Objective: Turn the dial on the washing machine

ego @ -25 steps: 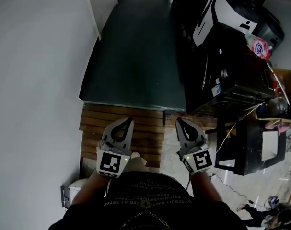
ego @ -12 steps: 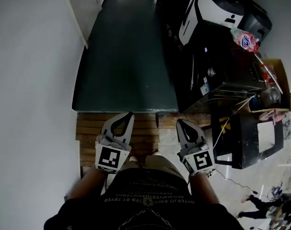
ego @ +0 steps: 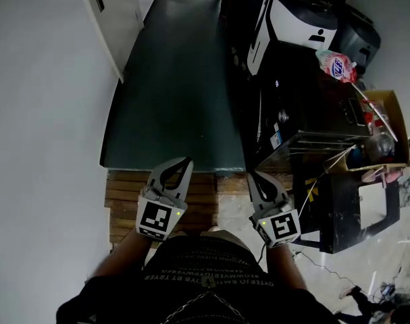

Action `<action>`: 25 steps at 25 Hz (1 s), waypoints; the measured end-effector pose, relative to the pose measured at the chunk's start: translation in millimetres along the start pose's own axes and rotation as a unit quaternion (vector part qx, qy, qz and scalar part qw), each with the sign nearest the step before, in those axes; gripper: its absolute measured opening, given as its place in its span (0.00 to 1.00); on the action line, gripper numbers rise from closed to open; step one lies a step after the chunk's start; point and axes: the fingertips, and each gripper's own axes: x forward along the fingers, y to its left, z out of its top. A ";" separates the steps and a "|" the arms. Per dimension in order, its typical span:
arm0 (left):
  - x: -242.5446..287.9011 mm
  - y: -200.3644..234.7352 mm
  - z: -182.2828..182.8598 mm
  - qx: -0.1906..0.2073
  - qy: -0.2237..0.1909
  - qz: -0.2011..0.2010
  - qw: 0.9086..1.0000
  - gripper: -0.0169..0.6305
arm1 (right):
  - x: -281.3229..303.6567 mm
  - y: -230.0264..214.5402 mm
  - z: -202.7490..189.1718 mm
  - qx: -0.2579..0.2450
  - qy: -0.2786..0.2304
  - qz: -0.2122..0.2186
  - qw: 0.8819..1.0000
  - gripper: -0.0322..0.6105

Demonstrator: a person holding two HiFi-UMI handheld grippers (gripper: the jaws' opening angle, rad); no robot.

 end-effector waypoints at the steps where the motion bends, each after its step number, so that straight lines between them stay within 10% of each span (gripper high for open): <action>1: 4.9 -3.5 2.7 0.002 0.000 0.001 1.000 0.04 | -1.9 -6.1 -1.1 -0.001 -0.001 0.001 1.000 0.05; 25: 66.3 -23.0 16.8 0.037 0.012 -0.007 0.999 0.04 | -16.3 -70.5 -28.5 0.052 0.005 -0.023 0.998 0.05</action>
